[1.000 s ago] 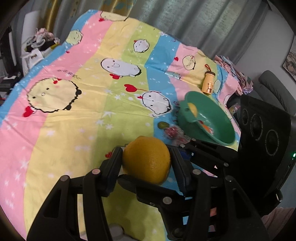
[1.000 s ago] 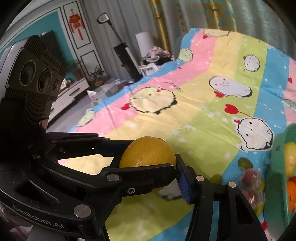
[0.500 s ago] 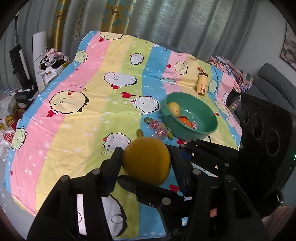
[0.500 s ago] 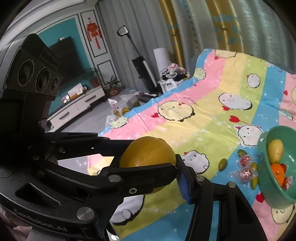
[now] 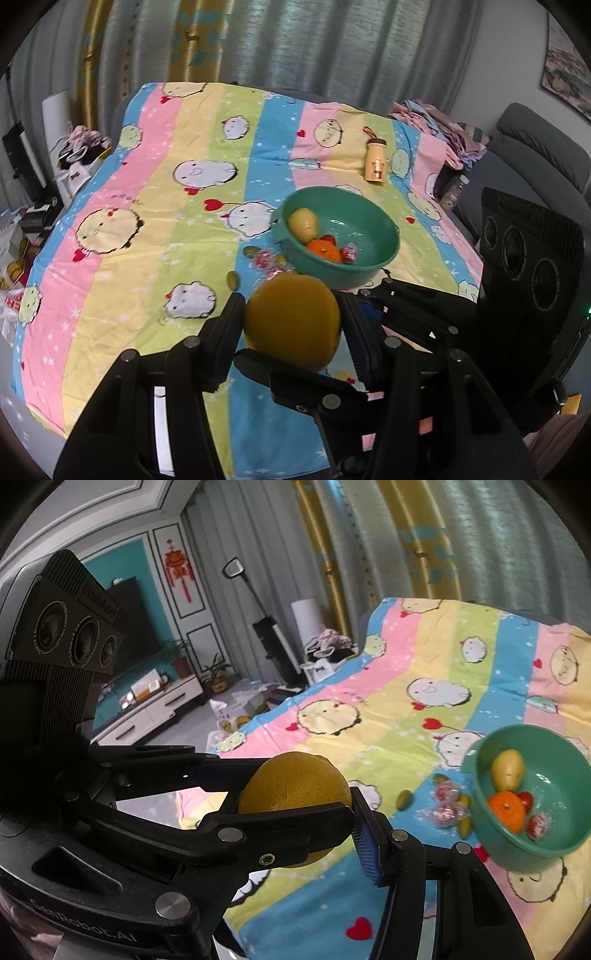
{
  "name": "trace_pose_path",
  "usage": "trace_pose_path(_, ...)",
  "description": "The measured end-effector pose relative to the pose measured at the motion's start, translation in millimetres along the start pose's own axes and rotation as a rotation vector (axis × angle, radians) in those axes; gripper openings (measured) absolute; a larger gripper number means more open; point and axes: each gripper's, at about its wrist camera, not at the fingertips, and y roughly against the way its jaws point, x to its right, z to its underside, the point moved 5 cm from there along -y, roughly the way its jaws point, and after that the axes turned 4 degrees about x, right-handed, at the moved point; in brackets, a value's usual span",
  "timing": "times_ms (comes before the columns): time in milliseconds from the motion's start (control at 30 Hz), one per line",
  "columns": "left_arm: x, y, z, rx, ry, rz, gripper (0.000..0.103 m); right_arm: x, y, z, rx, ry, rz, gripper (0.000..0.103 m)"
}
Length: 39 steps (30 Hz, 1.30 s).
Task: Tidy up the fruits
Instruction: 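Carry the lemon with the left tool over the green basin, then lower the lemon into the basin and open the left tool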
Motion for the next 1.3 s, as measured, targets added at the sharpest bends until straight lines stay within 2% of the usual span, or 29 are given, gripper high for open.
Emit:
trace_pose_path(167,22,-18,-8,-0.016,-0.038,0.05,0.052,23,17,1,0.019,-0.032,0.048,0.058)
trace_pose_path(333,52,-39,-19,-0.029,-0.089,0.13,0.052,52,40,-1,0.041,-0.067,0.13,0.058)
trace_pose_path(633,104,-80,-63,-0.044,-0.18,0.302,0.052,116,76,-24,0.082,-0.131,0.302,0.058)
trace_pose_path(767,115,-99,-82,-0.064,-0.188,0.368,0.052,139,84,-34,0.083,-0.154,0.34,0.058)
trace_pose_path(900,112,-120,-96,-0.084,-0.154,0.414,0.053,158,76,-45,0.06,-0.159,0.354,0.058)
trace_pose_path(933,109,-123,-99,-0.083,-0.141,0.425,0.052,158,73,-47,0.058,-0.156,0.338,0.051)
trace_pose_path(1033,97,-138,-104,-0.09,-0.106,0.429,0.051,169,60,-51,0.04,-0.147,0.327,0.051)
trace_pose_path(1100,83,-159,-103,-0.11,-0.057,0.43,0.052,182,42,-48,0.004,-0.173,0.313,0.051)
trace_pose_path(1233,61,-198,-93,-0.177,0.053,0.464,0.054,205,7,-35,-0.069,-0.2,0.341,0.051)
trace_pose_path(1300,56,-207,-90,-0.195,0.068,0.47,0.054,210,1,-29,-0.075,-0.219,0.32,0.051)
